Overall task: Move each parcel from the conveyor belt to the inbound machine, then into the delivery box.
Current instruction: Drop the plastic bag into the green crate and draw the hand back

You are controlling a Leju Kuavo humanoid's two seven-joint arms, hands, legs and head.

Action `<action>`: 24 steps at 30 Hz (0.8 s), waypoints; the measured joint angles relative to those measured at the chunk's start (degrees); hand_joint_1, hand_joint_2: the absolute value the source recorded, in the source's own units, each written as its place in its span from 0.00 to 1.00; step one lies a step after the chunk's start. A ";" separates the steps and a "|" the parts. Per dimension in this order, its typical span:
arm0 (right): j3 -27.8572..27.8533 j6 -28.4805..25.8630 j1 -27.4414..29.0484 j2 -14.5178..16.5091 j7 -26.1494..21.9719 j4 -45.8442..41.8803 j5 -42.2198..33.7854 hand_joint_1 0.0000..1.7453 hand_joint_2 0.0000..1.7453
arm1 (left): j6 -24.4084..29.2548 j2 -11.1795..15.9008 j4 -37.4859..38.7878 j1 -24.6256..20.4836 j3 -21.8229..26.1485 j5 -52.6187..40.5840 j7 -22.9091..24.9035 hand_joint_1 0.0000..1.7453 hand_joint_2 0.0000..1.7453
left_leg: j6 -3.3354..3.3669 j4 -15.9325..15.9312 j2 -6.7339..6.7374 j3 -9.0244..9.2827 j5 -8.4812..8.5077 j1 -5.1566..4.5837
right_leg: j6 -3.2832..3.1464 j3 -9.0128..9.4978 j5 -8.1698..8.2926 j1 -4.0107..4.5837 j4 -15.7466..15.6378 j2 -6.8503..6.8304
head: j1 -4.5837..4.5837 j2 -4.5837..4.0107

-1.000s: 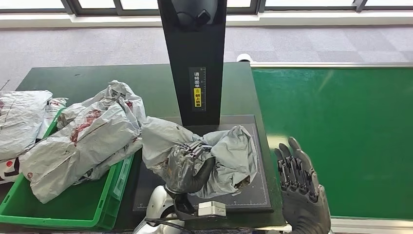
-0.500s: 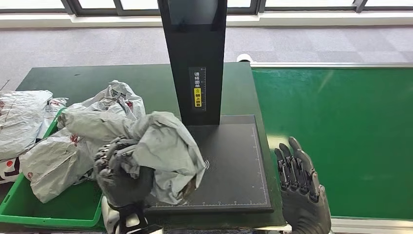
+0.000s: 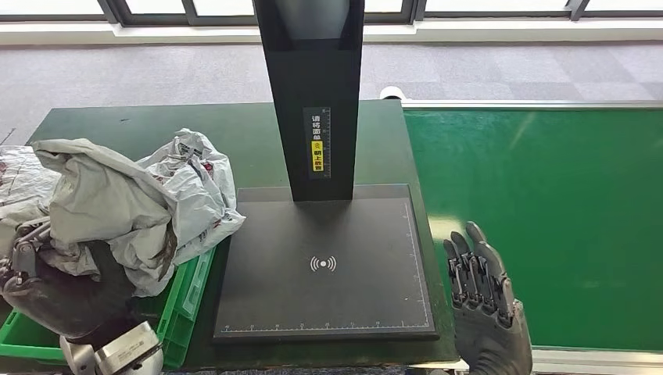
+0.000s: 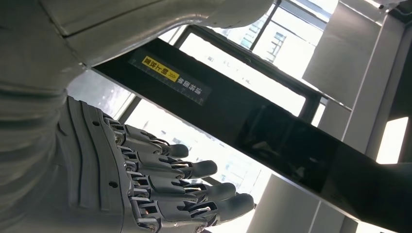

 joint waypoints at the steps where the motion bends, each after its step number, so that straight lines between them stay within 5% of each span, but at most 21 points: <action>1: 0.10 0.12 0.07 0.00 0.00 -0.04 0.01 0.00 1.00 | -0.01 -0.05 0.61 -0.75 1.37 -1.83 1.04 1.00 1.00 | 0.00 0.00 0.00 0.01 0.00 0.00 | 0.00 0.01 0.01 0.00 0.00 0.00 | -0.01 0.00; 11: 0.19 3.43 0.21 0.18 0.00 -0.16 0.89 0.00 1.00 | -0.24 -0.21 13.85 -5.18 8.90 -22.15 14.35 1.00 1.00 | -0.03 0.00 0.01 0.04 0.02 0.00 | -0.01 0.00 0.02 0.00 0.00 0.04 | 0.00 0.00; 19: 0.19 3.61 0.30 0.27 0.00 -0.21 0.93 0.00 1.00 | -0.28 -0.21 20.46 -6.59 10.23 -25.19 16.85 1.00 1.00 | -0.04 0.01 0.06 0.02 0.01 0.00 | 0.00 -0.05 0.02 0.00 0.00 0.11 | -0.01 0.00; 24: 0.19 4.45 0.23 0.28 0.00 -0.21 0.71 0.00 1.00 | -0.28 0.48 28.00 -10.15 10.46 -30.51 26.01 1.00 1.00 | -0.04 0.00 0.00 0.00 0.02 -0.01 | 0.00 0.01 0.02 0.01 0.00 0.00 | -0.01 0.00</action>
